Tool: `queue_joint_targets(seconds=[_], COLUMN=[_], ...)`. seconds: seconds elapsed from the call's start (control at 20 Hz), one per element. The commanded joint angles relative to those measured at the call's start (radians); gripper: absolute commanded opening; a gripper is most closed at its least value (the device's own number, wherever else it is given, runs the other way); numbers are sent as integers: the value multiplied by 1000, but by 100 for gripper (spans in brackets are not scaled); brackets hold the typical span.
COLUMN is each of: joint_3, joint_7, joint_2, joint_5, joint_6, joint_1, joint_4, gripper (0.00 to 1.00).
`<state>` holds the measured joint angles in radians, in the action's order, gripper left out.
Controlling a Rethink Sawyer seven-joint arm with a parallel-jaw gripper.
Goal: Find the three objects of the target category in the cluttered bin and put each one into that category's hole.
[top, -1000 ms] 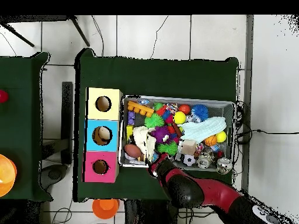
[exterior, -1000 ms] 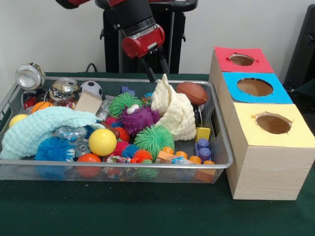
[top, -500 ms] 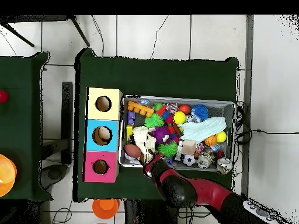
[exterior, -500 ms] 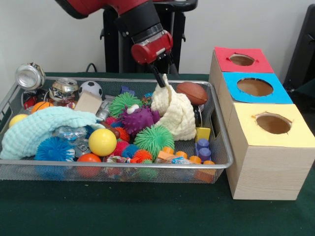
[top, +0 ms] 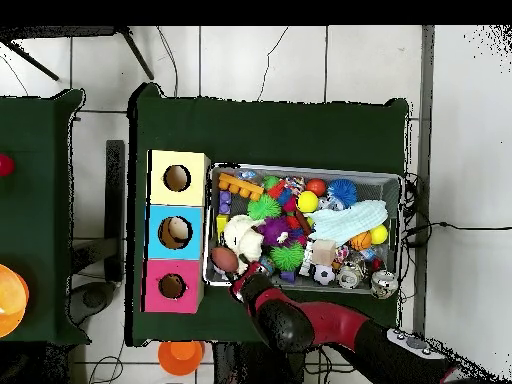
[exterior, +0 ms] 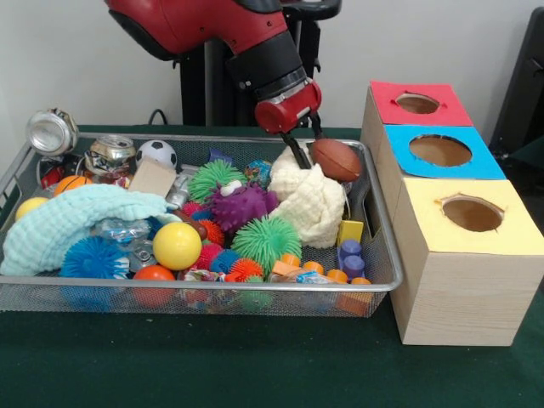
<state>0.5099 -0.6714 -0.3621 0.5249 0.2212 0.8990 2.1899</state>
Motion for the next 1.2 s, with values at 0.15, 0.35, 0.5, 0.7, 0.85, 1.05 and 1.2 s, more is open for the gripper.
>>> queue_joint_targets(seconds=[0.15,0.35,0.5,0.7,0.85,1.05,1.2], joint_3=[-220,-246,-266,-329,-428,-465,-481], joint_7=[-191,-190,-194,-199,-187,-182,-175], joint_2=[-25,-36,-49,-65,-87,-92,-72], joint_5=[-2,-3,-10,-38,-92,-97,-95], joint_6=[110,136,156,214,268,248,206], joint_1=[-146,-170,-186,-235,-315,-353,-378], joint_4=[-198,-205,-210,-222,-234,-243,-268], gripper=[100,100,100,100,100,100,100])
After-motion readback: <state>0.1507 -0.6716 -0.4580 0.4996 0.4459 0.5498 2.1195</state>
